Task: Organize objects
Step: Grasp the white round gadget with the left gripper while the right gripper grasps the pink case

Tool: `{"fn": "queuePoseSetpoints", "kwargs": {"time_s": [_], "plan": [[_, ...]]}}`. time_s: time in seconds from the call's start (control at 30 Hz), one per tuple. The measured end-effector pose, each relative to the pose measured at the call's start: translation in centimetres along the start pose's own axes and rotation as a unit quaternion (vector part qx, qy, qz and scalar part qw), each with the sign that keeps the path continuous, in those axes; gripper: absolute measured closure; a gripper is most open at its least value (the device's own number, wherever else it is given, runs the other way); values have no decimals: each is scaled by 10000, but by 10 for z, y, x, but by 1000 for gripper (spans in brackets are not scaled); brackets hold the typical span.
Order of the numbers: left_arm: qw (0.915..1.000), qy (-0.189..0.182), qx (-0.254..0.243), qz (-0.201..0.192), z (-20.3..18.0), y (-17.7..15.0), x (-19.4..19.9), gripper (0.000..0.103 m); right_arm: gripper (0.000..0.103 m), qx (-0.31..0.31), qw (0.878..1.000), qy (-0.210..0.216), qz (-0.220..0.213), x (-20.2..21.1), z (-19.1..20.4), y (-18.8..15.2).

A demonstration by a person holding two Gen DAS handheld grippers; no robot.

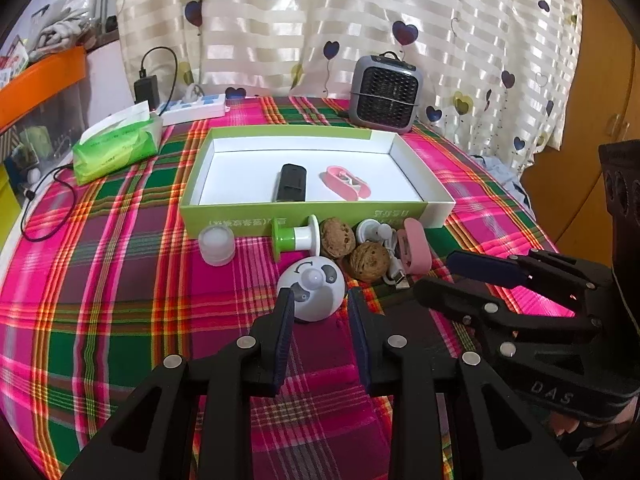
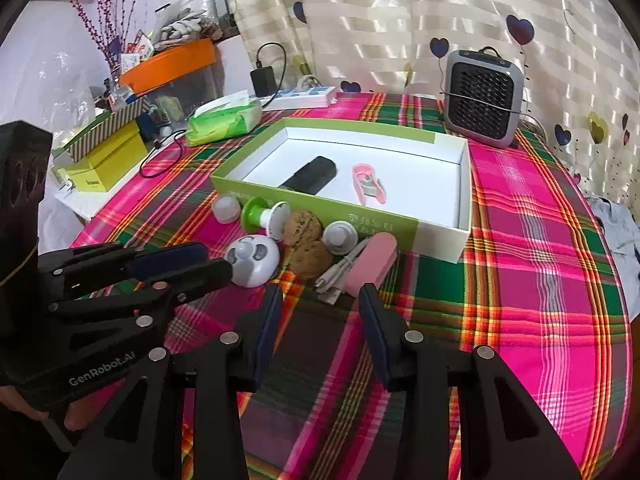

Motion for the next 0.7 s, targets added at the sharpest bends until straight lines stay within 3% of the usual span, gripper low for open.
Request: {"fn": "queuePoseSetpoints", "kwargs": {"time_s": [0.3, 0.7], "plan": [[10000, -38, 15, 29, 4, 5, -8, 69, 62, -171, 9997, -119, 121, -12, -16, 1], [9999, -83, 48, 125, 9, 14, -25, 68, 62, -393, 9986, -210, 285, -31, -33, 1]]}}
Point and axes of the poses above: each gripper's, at about its wrist camera, not at the fingertips, and x roughly against the way its jaws point, z to its left, y to its top, the point moved 10 cm from there along -x, roughly the way its jaws point, and after that the axes turned 8 degrees about x, right-handed, at the moved point
